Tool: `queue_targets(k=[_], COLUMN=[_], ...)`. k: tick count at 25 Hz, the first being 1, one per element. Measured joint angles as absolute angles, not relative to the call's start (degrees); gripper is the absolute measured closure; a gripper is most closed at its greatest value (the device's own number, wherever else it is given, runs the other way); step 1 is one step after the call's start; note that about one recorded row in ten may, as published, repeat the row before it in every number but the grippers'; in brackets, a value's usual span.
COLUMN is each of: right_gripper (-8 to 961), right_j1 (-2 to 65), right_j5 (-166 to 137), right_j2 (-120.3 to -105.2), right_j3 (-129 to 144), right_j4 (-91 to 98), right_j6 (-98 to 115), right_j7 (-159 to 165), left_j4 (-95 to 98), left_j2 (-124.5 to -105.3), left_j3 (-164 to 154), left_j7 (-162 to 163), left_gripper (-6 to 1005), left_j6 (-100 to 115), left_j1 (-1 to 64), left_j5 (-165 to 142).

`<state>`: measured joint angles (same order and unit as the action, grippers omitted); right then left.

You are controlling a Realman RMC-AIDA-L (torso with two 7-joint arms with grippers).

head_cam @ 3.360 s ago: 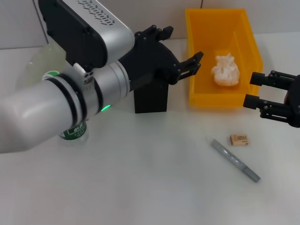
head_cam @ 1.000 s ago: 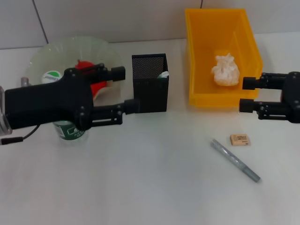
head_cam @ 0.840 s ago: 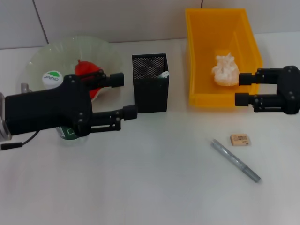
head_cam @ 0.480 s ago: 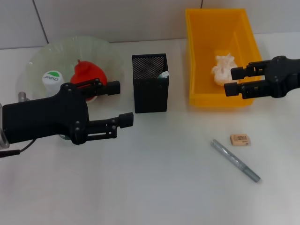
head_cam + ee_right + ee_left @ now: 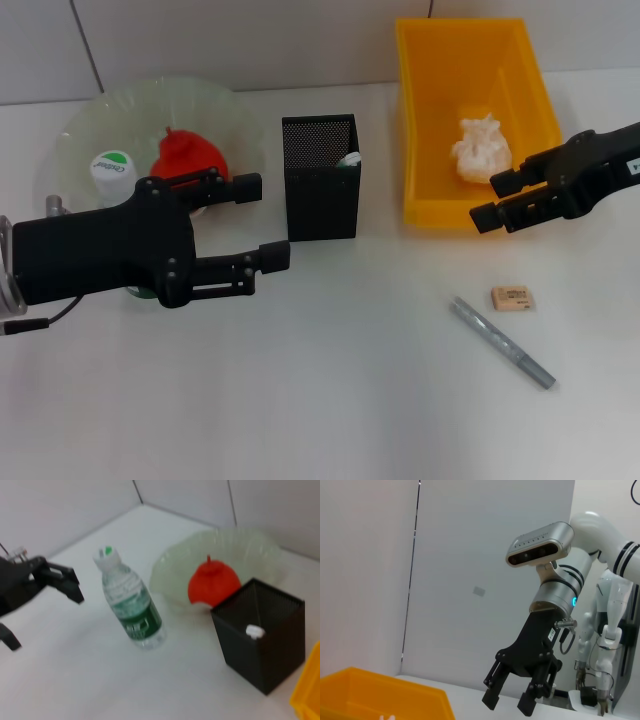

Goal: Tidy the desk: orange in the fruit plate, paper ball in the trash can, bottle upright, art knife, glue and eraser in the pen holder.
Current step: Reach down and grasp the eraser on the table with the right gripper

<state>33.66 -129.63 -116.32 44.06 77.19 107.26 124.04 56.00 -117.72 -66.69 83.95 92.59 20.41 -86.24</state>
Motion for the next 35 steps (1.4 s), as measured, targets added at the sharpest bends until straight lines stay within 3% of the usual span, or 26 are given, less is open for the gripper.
queue_targets(k=[13, 35], right_gripper=[376, 378], right_j1=[36.4, 42.3], right_j5=[-141.7, -156.9], right_j2=[-116.72, -116.12], right_j3=[52.4, 54.5], right_j4=[81.4, 76.6], right_j6=[111.1, 113.5], right_j7=[131.4, 132.6], left_j4=[56.0, 55.9], left_j2=[-118.13, -118.12], left_j3=[-66.6, -66.9], left_j7=[83.8, 84.0], left_gripper=[197, 197], left_j6=[92.9, 92.9], left_j1=[20.6, 21.2], left_j5=[-87.6, -87.7])
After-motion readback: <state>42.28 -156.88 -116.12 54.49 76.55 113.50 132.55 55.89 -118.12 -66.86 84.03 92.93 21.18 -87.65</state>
